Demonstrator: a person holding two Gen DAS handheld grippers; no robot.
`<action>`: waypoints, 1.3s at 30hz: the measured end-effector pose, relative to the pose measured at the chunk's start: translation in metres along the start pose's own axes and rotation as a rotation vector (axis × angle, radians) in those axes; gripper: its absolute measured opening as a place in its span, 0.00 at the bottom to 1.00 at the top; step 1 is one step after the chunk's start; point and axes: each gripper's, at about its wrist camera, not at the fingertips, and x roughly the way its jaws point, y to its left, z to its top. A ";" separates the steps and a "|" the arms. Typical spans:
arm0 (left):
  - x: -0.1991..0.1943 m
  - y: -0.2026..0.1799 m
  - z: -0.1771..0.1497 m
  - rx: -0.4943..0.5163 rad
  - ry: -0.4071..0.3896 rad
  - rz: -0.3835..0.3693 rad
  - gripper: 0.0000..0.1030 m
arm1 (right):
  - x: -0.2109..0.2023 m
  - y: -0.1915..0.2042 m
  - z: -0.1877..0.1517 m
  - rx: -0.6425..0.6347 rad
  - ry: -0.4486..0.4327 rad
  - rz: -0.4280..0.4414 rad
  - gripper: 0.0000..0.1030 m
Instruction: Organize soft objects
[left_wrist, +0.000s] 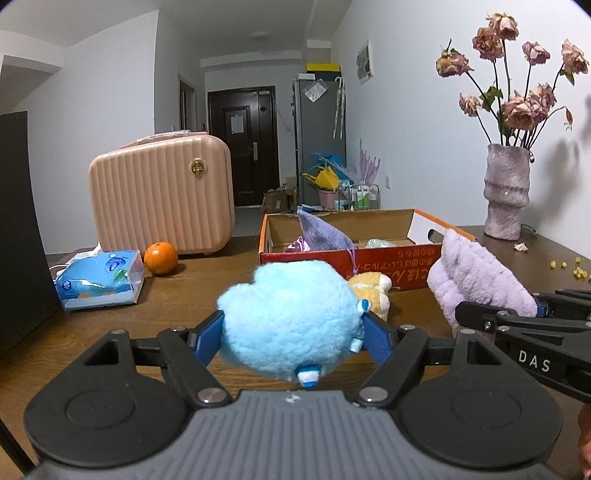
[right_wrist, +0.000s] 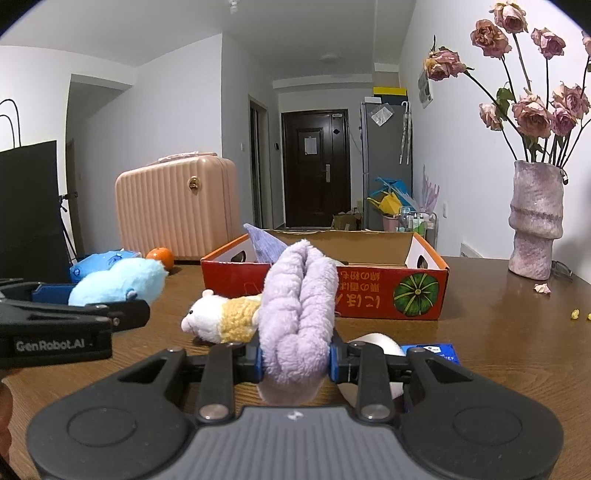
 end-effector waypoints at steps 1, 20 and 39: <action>-0.001 0.000 0.000 -0.002 -0.003 0.000 0.76 | -0.001 0.000 0.000 0.000 -0.002 0.001 0.29; -0.018 -0.002 -0.002 -0.023 -0.031 -0.005 0.76 | -0.021 0.001 0.002 -0.004 -0.059 0.015 0.29; -0.019 -0.024 0.022 -0.043 -0.071 -0.031 0.76 | -0.025 -0.022 0.016 -0.003 -0.096 -0.020 0.29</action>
